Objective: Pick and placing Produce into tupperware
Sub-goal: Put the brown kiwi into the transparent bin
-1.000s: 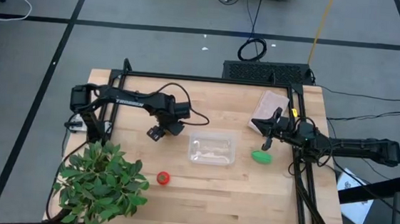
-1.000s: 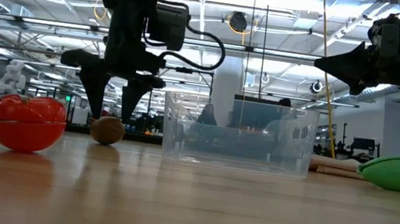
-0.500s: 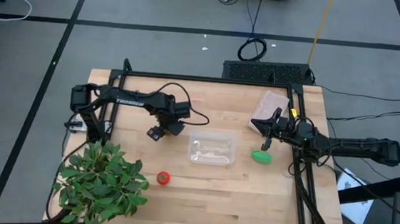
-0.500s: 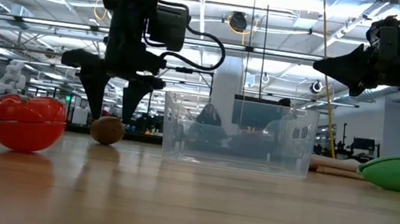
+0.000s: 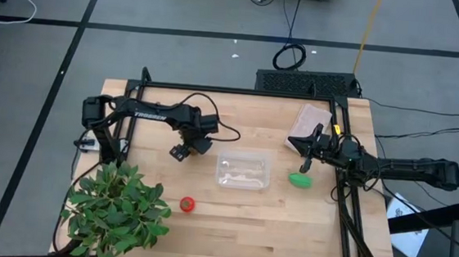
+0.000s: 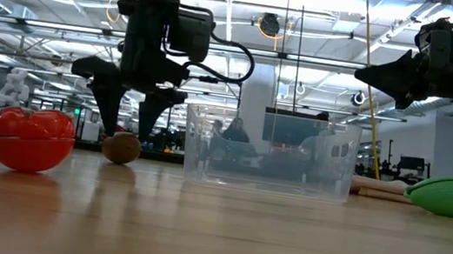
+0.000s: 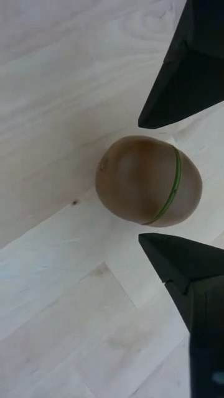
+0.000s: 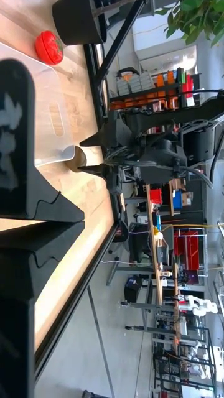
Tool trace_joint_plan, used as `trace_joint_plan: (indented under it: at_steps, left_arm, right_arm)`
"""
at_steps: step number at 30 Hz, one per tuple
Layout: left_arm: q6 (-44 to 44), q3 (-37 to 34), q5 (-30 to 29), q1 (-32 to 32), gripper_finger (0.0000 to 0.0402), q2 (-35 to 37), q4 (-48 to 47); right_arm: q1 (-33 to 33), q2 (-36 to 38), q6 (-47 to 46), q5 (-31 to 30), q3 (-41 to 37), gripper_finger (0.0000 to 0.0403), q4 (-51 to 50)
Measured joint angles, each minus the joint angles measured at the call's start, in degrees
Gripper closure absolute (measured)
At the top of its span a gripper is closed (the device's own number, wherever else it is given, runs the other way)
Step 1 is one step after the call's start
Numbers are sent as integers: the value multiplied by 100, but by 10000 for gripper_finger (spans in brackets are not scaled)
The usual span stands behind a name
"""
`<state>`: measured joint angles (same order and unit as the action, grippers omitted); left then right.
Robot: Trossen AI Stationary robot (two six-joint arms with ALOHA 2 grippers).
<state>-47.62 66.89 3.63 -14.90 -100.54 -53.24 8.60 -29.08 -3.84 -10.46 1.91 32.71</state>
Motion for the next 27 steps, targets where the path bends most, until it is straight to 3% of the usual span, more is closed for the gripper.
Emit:
trace_joint_plan:
  at_steps: [27]
  left_arm:
    - [101, -623, -69, -160, 105, -73, 849]
  right_arm:
    - [-2, 0, -2, 2, 0, 403, 7]
